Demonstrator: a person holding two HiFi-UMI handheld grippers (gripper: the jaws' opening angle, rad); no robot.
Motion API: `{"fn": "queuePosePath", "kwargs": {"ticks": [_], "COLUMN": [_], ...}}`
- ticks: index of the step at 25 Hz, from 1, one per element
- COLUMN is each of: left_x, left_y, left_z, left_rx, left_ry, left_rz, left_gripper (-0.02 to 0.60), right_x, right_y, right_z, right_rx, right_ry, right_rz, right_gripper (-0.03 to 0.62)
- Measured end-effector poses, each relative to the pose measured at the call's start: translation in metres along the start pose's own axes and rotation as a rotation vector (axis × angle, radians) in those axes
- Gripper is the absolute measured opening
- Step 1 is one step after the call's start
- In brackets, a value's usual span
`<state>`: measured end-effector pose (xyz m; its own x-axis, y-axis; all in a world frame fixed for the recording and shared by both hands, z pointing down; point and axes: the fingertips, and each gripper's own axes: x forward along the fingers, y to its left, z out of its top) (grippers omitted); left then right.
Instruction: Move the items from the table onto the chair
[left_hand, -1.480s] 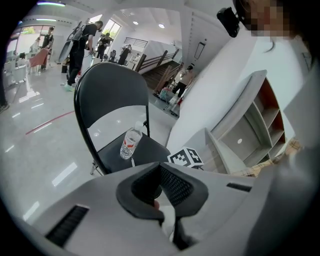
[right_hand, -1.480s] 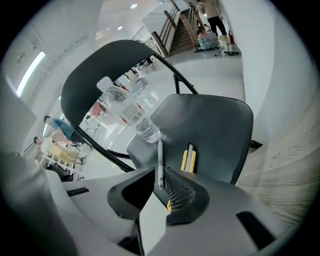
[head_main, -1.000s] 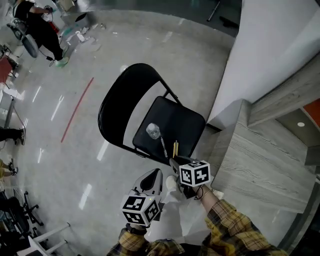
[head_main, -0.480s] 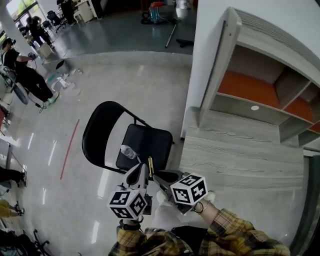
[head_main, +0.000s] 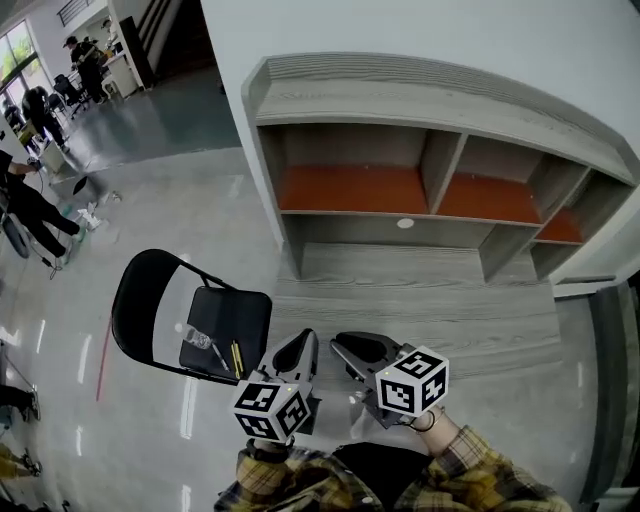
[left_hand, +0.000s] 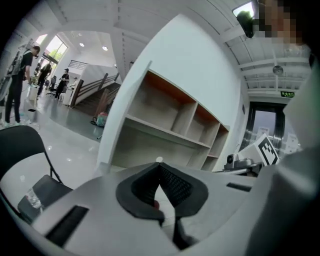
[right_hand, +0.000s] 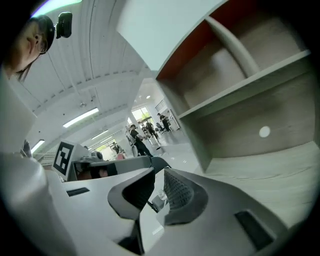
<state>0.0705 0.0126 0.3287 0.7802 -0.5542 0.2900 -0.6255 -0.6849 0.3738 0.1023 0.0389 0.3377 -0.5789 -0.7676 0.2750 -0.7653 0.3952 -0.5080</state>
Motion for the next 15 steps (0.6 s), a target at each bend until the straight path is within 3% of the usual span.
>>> {"fn": "queuePosePath", "kwargs": {"ticks": [8, 15], "left_x": [0.052, 0.07], "left_y": [-0.119, -0.162], "left_z": [-0.02, -0.013], "left_rx": [0.071, 0.123], "left_ry": [0.083, 0.117], "left_rz": [-0.202, -0.326], "left_gripper": [0.003, 0.003], "right_x": [-0.139, -0.194], "right_y": [-0.072, -0.091], "right_z": [0.02, 0.029], "right_rx": [0.022, 0.013], "right_ry": [-0.155, -0.236], "right_rz": [-0.208, -0.355], "right_gripper": [0.063, 0.034]}}
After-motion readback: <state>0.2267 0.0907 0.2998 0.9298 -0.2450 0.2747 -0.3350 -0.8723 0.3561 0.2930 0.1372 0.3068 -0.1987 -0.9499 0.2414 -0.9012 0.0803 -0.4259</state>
